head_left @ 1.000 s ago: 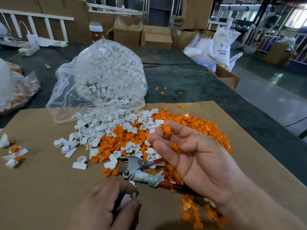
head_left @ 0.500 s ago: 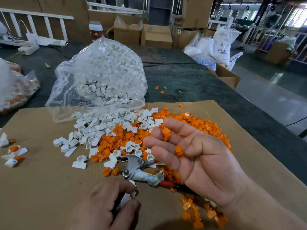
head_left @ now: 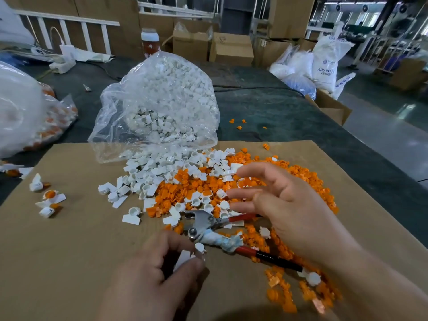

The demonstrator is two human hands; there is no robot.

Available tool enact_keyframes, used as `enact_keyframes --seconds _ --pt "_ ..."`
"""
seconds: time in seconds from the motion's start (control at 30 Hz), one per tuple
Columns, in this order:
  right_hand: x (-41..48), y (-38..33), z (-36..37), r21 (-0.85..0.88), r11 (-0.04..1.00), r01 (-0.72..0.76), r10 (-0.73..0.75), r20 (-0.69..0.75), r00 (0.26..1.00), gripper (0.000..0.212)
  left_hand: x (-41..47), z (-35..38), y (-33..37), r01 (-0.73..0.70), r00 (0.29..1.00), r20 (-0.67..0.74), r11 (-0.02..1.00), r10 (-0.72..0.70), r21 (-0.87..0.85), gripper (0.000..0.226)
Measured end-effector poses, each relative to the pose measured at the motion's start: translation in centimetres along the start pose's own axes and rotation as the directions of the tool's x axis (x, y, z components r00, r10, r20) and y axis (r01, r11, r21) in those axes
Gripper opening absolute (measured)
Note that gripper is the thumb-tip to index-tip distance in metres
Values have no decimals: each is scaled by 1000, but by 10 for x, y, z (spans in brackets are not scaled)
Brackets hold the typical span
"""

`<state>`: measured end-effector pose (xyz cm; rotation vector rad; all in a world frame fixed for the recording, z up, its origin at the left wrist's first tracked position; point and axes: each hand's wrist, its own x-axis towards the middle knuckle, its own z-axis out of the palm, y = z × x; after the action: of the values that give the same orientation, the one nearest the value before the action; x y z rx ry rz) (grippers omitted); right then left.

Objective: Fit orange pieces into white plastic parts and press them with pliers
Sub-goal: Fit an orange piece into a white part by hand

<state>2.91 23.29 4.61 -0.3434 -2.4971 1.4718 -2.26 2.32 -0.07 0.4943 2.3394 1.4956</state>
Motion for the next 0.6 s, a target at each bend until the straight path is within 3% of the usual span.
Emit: enact_keyframes --seconds 0.1,0.17,0.2,0.23,0.3,0.33,0.4,0.5,0.6 --pt "2 -3 3 -50 998 -29 27 -25 999 43 -1 -1 3 74 997 26 931 -70 -358 22" --pt "1 -6 3 90 994 -68 73 -53 996 42 0 1 6 99 995 52 827 -84 -553 11" --pt "1 -8 3 252 963 -97 117 -66 991 41 1 1 6 113 993 56 771 -100 -626 8" --pt "1 -8 3 458 879 -130 177 -61 982 37 1 1 7 128 991 67 720 -112 -682 7" --pt "-2 -10 3 791 580 -194 273 35 961 20 3 -2 8 154 988 95 654 -124 -741 5" --pt "-5 -12 5 867 450 -215 295 83 952 18 3 -3 7 159 987 105 634 -123 -757 6" --pt "-12 -17 13 923 313 -224 296 129 946 29 2 -5 6 167 986 120 605 -117 -779 7" --pt "-22 -27 25 944 255 -210 206 159 966 37 2 -9 3 172 985 129 575 -115 -800 7" --pt "-28 -32 38 913 327 -242 109 218 970 39 1 -11 4 168 986 126 593 -113 -788 12"
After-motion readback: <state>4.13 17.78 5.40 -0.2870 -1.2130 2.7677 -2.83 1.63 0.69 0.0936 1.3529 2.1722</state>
